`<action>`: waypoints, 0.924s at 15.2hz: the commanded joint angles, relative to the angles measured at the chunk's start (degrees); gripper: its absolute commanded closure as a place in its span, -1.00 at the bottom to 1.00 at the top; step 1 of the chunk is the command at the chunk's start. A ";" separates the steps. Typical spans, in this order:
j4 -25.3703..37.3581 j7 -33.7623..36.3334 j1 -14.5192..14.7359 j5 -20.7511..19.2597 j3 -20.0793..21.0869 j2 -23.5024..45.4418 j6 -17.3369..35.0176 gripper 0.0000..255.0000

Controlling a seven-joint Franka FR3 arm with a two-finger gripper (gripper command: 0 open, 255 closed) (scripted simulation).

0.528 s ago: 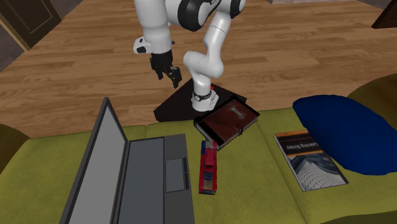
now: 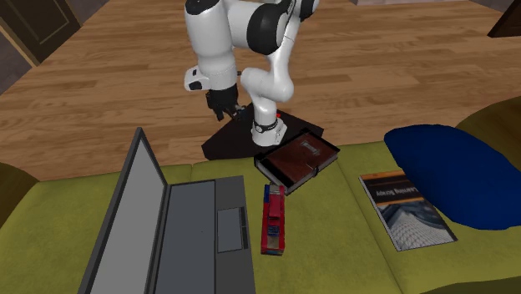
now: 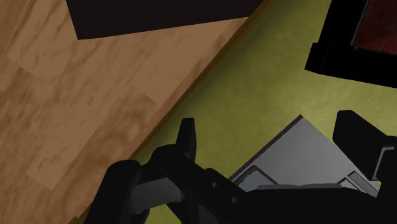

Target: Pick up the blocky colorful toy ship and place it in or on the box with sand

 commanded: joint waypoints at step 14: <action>17.64 14.80 4.54 4.94 13.09 24.54 7.72 -1.00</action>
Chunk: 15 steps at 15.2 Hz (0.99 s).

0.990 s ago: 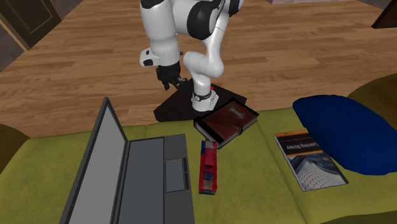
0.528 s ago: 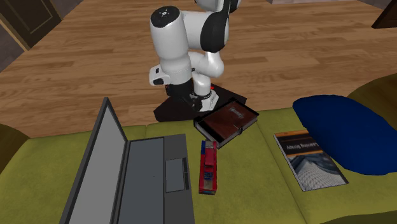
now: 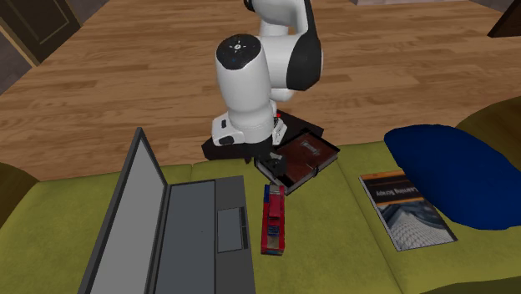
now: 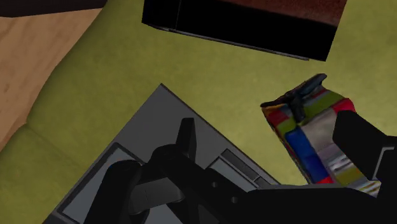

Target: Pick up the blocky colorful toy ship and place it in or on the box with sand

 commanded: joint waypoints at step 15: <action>2.03 5.00 1.94 -0.80 4.03 9.01 7.31 -1.00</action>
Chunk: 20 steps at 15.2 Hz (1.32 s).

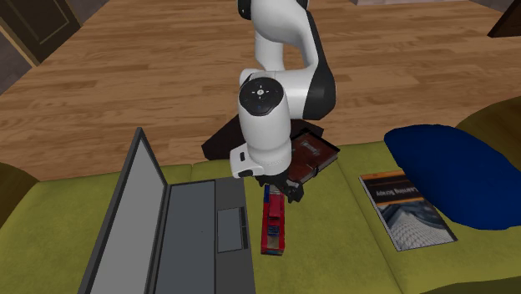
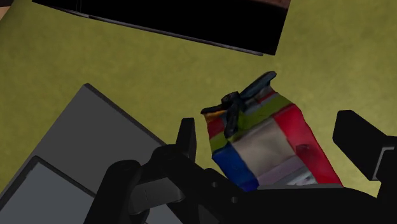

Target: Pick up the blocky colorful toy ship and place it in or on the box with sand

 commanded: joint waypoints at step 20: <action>3.72 0.33 -0.13 0.06 -0.25 -0.83 -4.48 1.00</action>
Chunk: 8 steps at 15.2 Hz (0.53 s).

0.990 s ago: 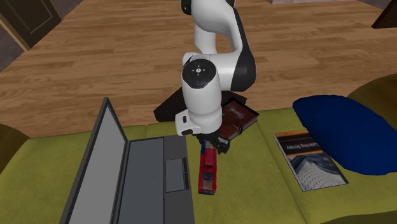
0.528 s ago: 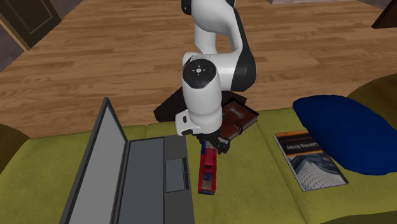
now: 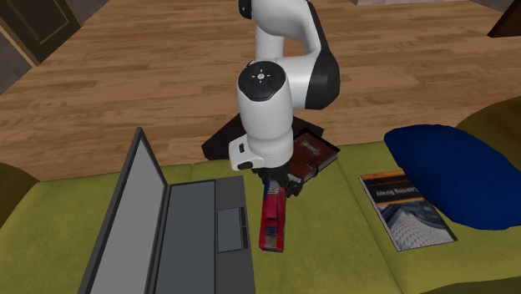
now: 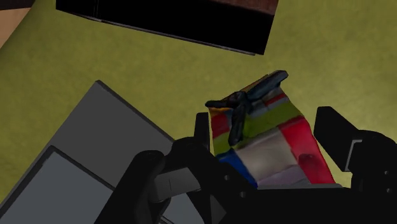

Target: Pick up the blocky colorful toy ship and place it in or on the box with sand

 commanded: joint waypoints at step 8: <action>6.63 0.70 -0.22 -0.22 -0.33 -0.30 -6.82 1.00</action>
